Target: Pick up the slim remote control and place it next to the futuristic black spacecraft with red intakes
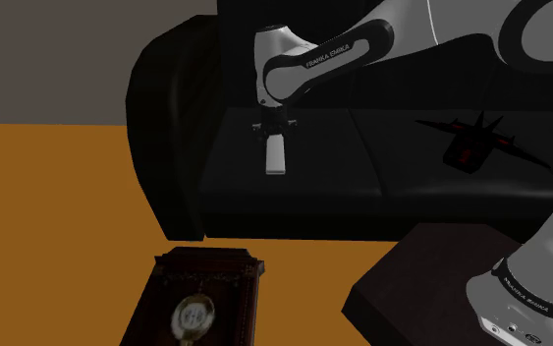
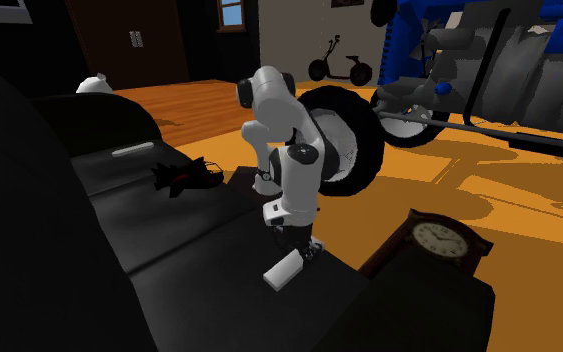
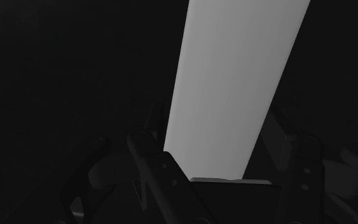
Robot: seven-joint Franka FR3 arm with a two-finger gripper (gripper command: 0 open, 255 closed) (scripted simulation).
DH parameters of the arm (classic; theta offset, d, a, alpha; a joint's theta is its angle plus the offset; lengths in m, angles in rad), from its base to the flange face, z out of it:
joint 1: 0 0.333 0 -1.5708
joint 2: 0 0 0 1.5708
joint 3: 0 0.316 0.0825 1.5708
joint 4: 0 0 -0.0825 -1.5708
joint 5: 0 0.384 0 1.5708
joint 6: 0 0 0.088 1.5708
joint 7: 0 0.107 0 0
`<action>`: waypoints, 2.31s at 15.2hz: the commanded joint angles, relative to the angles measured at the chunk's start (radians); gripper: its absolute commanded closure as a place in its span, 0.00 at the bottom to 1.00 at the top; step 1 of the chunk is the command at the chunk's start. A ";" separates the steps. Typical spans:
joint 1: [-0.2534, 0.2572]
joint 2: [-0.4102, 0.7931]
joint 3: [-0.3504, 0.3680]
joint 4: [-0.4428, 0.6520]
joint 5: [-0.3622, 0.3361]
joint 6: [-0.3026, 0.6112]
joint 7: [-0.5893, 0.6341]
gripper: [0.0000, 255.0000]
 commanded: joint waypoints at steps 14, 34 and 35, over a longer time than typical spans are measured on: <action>-0.001 -0.062 0.010 0.111 0.019 -0.171 -0.016 1.00; -0.046 -0.169 0.005 0.176 0.048 -0.338 -0.081 1.00; -0.063 -0.199 0.000 0.134 0.055 -0.324 -0.100 1.00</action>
